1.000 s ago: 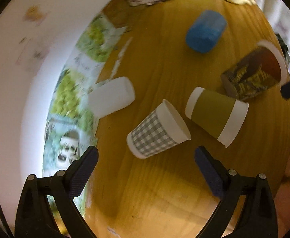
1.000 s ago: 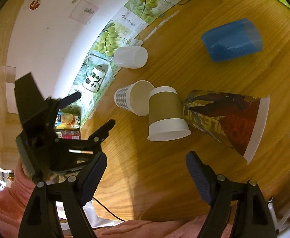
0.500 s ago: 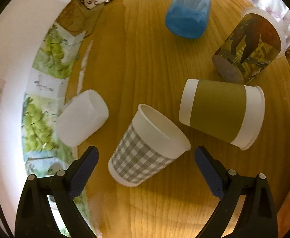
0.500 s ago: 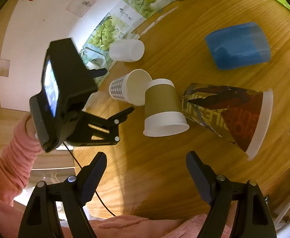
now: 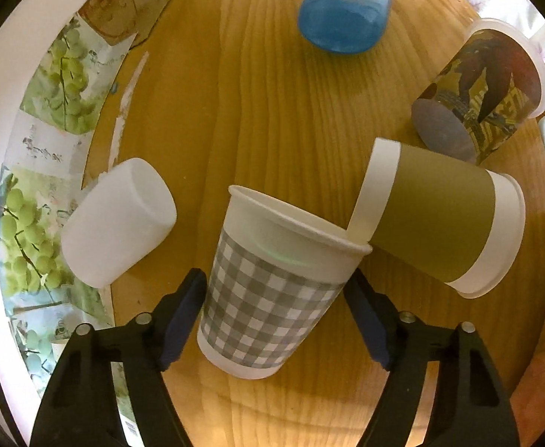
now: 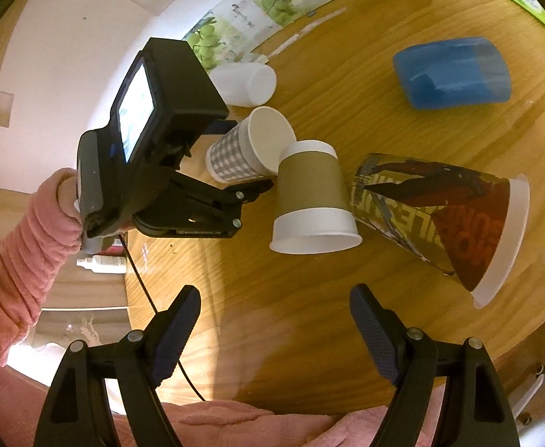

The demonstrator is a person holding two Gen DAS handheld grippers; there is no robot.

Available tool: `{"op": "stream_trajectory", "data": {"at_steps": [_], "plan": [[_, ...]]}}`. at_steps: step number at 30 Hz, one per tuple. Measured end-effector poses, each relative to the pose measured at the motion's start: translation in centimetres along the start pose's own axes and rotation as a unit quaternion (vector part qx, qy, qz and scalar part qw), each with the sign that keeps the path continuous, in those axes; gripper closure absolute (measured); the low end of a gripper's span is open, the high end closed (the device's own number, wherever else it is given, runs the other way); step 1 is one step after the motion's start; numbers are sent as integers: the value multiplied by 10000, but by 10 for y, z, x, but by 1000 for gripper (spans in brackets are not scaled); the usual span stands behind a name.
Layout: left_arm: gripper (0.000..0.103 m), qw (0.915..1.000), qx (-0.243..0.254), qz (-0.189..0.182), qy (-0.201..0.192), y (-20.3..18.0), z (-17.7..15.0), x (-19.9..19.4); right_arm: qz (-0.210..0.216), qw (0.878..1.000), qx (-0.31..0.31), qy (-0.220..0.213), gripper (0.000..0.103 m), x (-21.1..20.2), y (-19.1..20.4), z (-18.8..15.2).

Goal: Flip cup upright
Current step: 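Lower the left tool around the checkered cup and close its fingers, then lift the checkered cup with the left tool and rotate it upright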

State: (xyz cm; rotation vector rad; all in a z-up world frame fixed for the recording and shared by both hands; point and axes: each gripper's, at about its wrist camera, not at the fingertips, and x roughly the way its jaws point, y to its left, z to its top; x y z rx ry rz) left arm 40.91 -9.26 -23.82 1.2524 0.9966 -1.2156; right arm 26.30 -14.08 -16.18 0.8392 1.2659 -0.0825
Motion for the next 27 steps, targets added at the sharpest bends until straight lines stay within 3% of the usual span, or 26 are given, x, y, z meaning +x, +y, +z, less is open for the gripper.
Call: {"op": "stream_trajectory", "data": {"at_steps": [13, 17, 23, 27], "plan": [[28, 9990, -372, -226, 110, 13, -2, 1, -50, 10000, 68, -38, 20, -5, 1, -12], [29, 9965, -745, -347, 178, 18, -7, -3, -44, 9999, 95, -82, 20, -8, -1, -13], [29, 9852, -1551, -635, 350, 27, -27, -11, 22, 9999, 71, -123, 20, -14, -3, -14], [29, 9703, -2253, -762, 448, 34, -47, -18, 113, 9999, -10, -120, 20, -16, -3, -16]]}}
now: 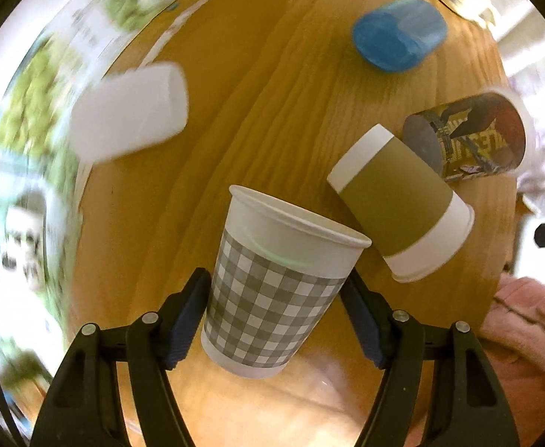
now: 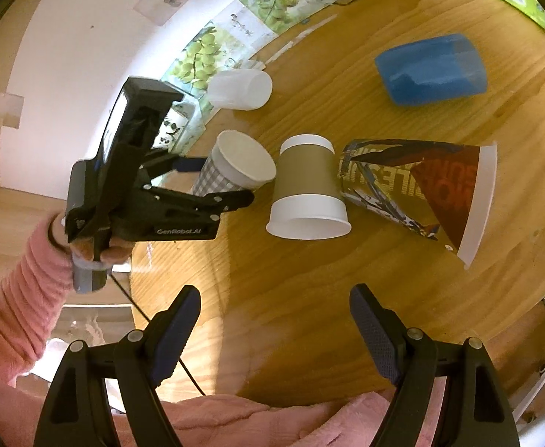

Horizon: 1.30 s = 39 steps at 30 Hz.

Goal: Flip cup upright
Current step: 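Lift the checkered cup with the left tool and rotate it upright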

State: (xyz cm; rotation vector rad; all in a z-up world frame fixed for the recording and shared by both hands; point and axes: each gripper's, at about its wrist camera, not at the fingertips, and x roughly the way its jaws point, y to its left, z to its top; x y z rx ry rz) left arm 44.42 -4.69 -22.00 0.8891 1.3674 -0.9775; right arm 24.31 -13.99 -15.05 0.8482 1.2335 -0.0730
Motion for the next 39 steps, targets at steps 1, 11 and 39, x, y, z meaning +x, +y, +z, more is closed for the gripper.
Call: {"op": "stream_trajectory", "data": {"at_steps": [1, 11, 39], "plan": [[29, 9999, -173, 1, 2, 3, -4, -2, 35, 10000, -25, 9, 20, -1, -1, 0], [29, 9808, -1940, -164, 58, 15, -45, -14, 342, 9985, -378, 195, 20, -17, -14, 3], [29, 8571, -4956, -1309, -508, -131, -81, -12, 603, 9816, -1452, 1082, 20, -66, -81, 29]]}}
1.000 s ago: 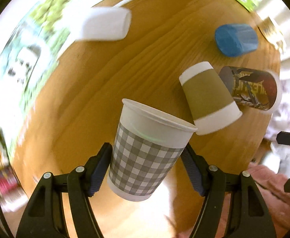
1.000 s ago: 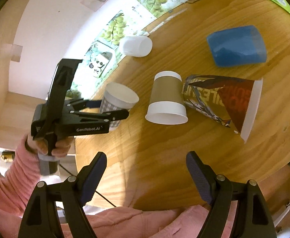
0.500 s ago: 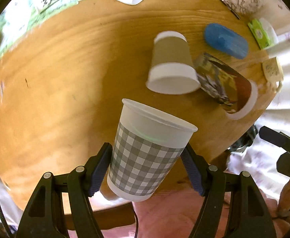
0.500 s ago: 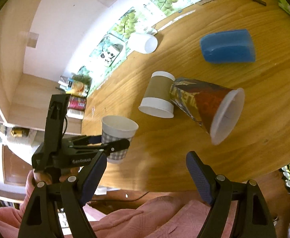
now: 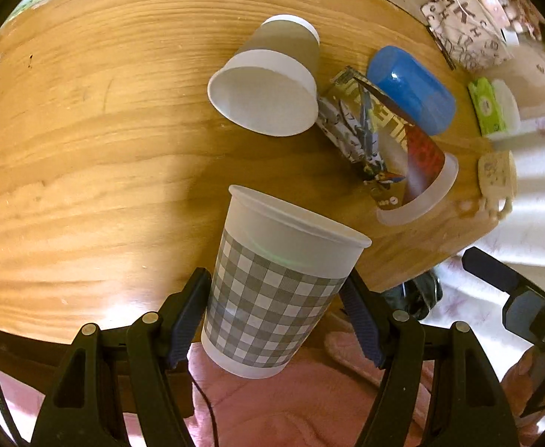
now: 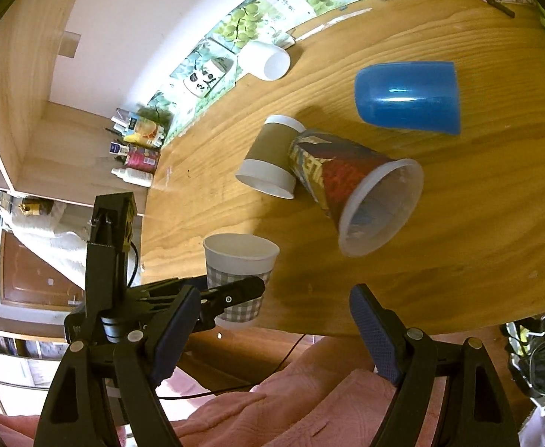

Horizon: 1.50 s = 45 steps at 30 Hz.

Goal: Flip cup upright
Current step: 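Lift the checkered cup with the left tool and rotate it upright, then hold the upright cup with the left tool while the right tool closes around it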

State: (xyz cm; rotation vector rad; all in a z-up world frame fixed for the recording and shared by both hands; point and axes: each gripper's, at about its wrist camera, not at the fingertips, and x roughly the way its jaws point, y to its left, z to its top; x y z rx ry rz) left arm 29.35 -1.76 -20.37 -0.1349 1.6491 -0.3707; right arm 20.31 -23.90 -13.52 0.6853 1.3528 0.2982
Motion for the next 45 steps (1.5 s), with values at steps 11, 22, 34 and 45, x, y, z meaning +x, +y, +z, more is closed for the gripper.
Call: {"op": "stream_trajectory", "data": {"at_steps": [11, 22, 34, 45], "plan": [[28, 9991, -381, 61, -176, -8, -13, 12, 54, 9996, -144, 215, 20, -5, -15, 11], [26, 9984, -510, 172, -185, -18, -15, 22, 320, 9973, 167, 638, 20, 8, -36, 21], [20, 9987, -448, 109, -234, -19, -16, 20, 500, 9937, 496, 872, 20, 26, -46, 28], [20, 9992, -373, 98, -117, -18, -21, 20, 605, 9897, 664, 1116, 20, 44, -47, 29]]}}
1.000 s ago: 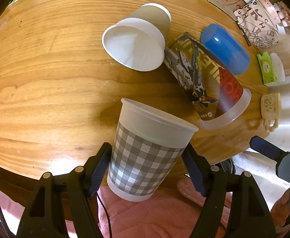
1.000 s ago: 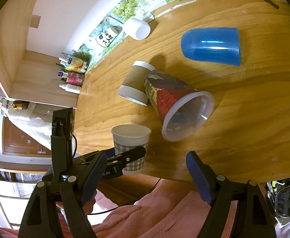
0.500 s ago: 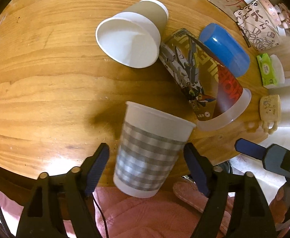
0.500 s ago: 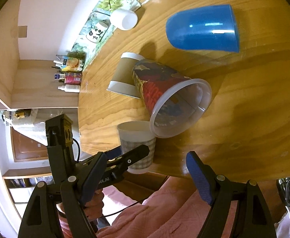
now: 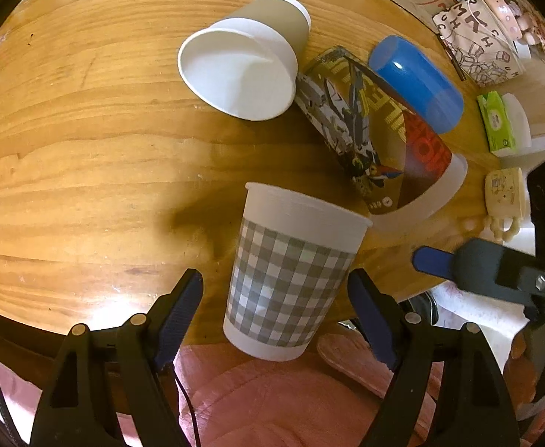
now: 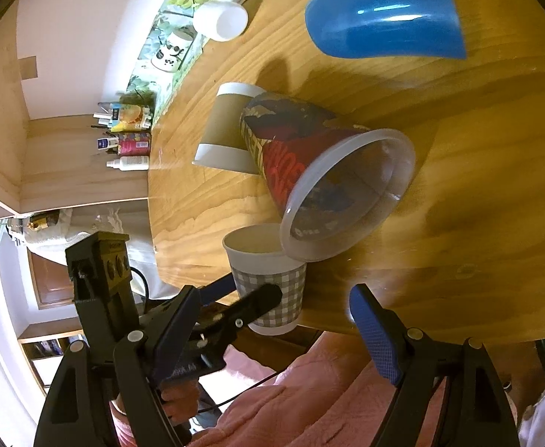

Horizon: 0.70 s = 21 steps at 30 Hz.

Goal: Flip cup upright
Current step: 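Hold the upright cup with the left tool while the right tool closes around it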

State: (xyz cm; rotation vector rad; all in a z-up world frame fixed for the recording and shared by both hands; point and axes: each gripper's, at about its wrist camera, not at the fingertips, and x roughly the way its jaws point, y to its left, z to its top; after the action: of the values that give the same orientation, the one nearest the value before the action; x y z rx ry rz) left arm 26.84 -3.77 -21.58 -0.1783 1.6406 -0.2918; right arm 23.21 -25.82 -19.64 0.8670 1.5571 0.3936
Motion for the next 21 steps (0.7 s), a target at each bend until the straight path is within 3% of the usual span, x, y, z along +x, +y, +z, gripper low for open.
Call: {"op": "stream_trajectory", "data": {"at_steps": [8, 21], "plan": [[20, 9998, 150, -70, -121, 4, -11, -14, -303, 9992, 160, 226, 20, 24, 2, 5], [20, 9964, 389, -306, -684, 5, -41, -33, -606, 9971, 314, 335, 20, 49, 6, 8]]}}
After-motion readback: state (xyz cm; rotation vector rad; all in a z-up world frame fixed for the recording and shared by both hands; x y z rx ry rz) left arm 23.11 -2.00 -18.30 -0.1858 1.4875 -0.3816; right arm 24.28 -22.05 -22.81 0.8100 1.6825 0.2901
